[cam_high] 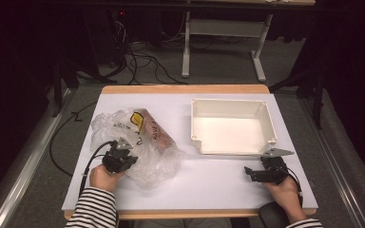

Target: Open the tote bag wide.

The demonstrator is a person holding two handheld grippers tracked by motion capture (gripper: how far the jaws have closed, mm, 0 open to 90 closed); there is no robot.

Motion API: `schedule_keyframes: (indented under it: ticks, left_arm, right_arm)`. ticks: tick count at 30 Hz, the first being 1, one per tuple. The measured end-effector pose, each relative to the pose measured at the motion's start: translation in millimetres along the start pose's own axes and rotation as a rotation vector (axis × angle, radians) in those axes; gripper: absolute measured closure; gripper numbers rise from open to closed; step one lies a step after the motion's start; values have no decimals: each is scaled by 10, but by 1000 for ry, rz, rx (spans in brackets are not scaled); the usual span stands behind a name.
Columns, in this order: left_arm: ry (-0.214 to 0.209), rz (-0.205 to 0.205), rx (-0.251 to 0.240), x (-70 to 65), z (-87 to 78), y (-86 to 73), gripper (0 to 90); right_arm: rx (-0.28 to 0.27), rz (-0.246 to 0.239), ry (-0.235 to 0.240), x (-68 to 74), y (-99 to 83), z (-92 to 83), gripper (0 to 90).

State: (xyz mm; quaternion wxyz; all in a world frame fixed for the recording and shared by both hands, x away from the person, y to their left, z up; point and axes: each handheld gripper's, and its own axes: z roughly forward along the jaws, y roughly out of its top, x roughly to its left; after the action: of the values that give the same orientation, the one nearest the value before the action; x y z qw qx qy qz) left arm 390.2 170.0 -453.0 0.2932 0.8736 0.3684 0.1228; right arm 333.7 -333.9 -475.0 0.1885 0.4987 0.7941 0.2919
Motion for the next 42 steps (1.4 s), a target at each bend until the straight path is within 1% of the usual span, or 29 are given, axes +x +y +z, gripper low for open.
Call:
schedule_keyframes:
  ticks: [8, 10, 11, 17, 20, 21, 25, 29, 32, 34, 37, 39, 42]
  left_arm:
    - [-4, 46, 8, -117, -10, 17, 888]
    - [-6, 49, 6, -127, -7, 22, 888]
    - [-11, 54, 8, -149, 3, 31, 889]
    - [-26, 78, 9, -229, 4, 41, 888]
    - [-51, 63, -4, -245, -11, 48, 887]
    - [-62, 55, -11, -252, -11, 51, 886]
    - [-87, 46, -19, -300, 10, 52, 886]
    - [-96, 68, -18, -363, 5, 68, 886]
    - [-106, 74, -19, -398, 13, 84, 885]
    - [-109, 77, -18, -415, 20, 89, 885]
    - [-120, 103, -14, -507, 32, 104, 885]
    - [-124, 120, -10, -554, 26, 110, 884]
    - [-136, 126, -8, -587, 30, 109, 884]
  right_arm:
    - [8, 0, 1, 2, 7, -3, 200]
    - [6, 1, 1, 2, 5, -3, 200]
    - [-1, 1, 0, 1, -2, -1, 200]
    - [0, -5, -2, 0, 3, 0, 200]
    - [8, 0, 1, 3, 7, -3, 199]
    - [3, 3, -1, 4, 4, 0, 199]
    - [0, 0, -3, 4, 0, -2, 200]
    - [3, 2, -3, 6, 4, -2, 200]
    - [8, 1, 0, 4, 7, -4, 200]
    - [1, -2, -1, 3, 3, -1, 200]
    - [1, -6, -2, 1, 4, -1, 200]
    - [1, 0, -3, 7, 6, 0, 200]
    - [6, 1, -1, 6, 9, -1, 200]
